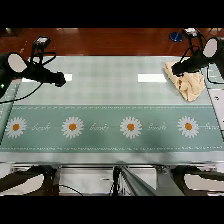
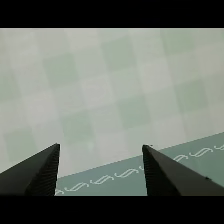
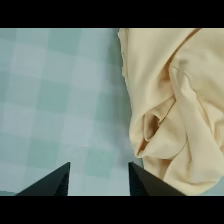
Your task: Fold the shirts.
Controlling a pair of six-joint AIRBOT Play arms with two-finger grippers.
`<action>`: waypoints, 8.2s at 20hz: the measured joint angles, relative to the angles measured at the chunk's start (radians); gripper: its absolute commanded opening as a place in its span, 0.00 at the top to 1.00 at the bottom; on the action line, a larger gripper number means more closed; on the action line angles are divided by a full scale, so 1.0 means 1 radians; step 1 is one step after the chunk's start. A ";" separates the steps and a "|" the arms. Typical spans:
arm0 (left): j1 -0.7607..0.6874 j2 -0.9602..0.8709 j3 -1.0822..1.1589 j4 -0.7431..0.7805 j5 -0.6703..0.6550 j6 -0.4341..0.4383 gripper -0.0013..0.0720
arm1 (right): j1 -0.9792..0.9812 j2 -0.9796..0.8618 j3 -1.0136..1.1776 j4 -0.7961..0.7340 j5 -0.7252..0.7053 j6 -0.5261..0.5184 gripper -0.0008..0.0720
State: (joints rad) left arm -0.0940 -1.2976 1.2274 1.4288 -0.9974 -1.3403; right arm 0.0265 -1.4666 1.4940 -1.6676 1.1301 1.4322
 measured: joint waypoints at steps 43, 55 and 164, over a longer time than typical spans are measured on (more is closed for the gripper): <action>0.001 -0.025 0.000 -0.109 0.011 0.021 0.05 | -0.306 -0.232 0.000 0.052 -0.332 0.124 0.17; 0.000 -0.021 0.019 -0.122 0.002 0.022 0.44 | -0.317 -0.332 0.002 0.391 -0.310 -0.027 0.96; 0.114 0.190 0.291 -0.565 -0.256 0.127 0.95 | -0.305 0.409 -0.168 0.968 0.071 -0.264 0.96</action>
State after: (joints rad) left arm 0.0204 -1.1080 1.5181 0.8639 -1.2530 -1.2129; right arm -0.2787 -1.0580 1.3258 -0.6998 1.2007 1.1679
